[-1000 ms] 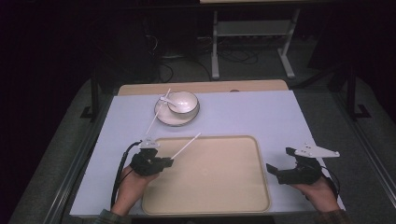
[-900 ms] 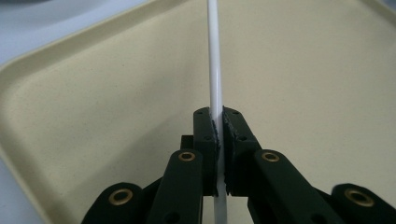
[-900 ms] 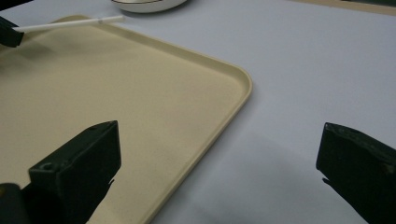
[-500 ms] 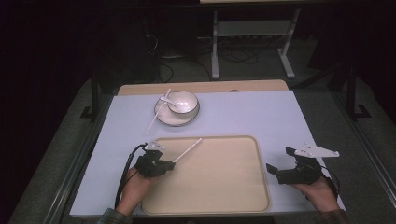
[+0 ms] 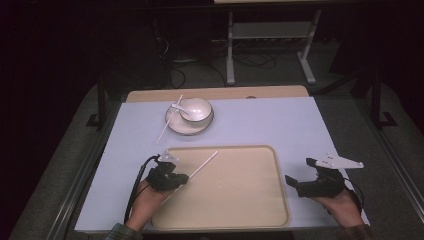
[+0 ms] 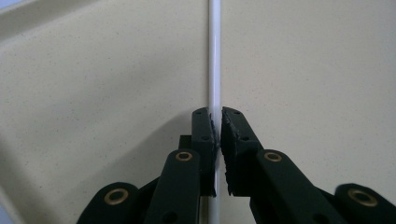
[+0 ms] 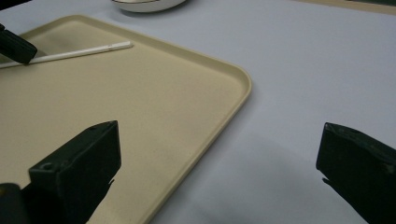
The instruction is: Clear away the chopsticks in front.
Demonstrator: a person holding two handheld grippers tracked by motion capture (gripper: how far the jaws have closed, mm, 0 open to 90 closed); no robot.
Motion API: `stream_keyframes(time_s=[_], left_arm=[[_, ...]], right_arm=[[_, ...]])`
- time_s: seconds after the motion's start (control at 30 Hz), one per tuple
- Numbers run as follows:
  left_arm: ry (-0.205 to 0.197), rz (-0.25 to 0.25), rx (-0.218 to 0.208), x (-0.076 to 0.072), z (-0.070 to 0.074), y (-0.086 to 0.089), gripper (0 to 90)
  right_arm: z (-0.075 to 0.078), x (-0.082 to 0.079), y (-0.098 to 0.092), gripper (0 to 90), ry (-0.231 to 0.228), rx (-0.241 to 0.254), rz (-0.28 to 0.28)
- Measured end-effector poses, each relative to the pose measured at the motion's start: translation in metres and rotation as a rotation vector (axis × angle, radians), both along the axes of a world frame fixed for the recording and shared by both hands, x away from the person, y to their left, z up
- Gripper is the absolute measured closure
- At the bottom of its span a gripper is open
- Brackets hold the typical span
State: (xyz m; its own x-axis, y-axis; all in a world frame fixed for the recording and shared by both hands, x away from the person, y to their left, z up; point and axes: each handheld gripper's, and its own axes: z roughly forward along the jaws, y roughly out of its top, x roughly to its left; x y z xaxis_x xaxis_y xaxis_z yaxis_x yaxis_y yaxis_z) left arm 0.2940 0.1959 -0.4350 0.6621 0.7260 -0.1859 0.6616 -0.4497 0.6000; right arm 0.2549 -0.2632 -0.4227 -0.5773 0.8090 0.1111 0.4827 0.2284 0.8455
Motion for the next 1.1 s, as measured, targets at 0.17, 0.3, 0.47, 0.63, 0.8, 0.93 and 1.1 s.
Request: stream_keyframes(time_s=[0.17,0.3,0.47,0.63,0.8,0.93,1.1], left_arm=[[0.000,0.001,-0.002,0.000,0.000,0.000,83.1],[-0.019,-0.010,-0.011,-0.001,0.004,0.000,81.3],[-0.043,-0.029,-0.026,0.002,0.013,-0.002,84.9],[-0.062,-0.068,-0.032,0.012,0.022,-0.012,89.5],[-0.063,-0.106,-0.016,0.022,0.025,-0.025,89.6],[-0.068,-0.134,-0.013,0.033,0.028,-0.037,89.6],[-0.076,-0.160,-0.024,0.047,0.028,-0.053,89.6]], right_arm=[[0.000,0.000,0.000,0.0,0.000,0.000,0.000],[0.000,0.000,0.000,0.0,-0.003,0.001,0.000],[0.000,0.000,0.000,0.0,0.001,-0.001,-0.001],[0.000,0.000,0.000,0.0,0.001,-0.003,-0.002],[0.000,0.001,0.000,0.0,0.002,-0.002,-0.005],[-0.001,0.001,0.000,0.0,0.003,-0.004,-0.004],[-0.001,0.000,-0.001,0.0,0.002,-0.002,-0.009]])
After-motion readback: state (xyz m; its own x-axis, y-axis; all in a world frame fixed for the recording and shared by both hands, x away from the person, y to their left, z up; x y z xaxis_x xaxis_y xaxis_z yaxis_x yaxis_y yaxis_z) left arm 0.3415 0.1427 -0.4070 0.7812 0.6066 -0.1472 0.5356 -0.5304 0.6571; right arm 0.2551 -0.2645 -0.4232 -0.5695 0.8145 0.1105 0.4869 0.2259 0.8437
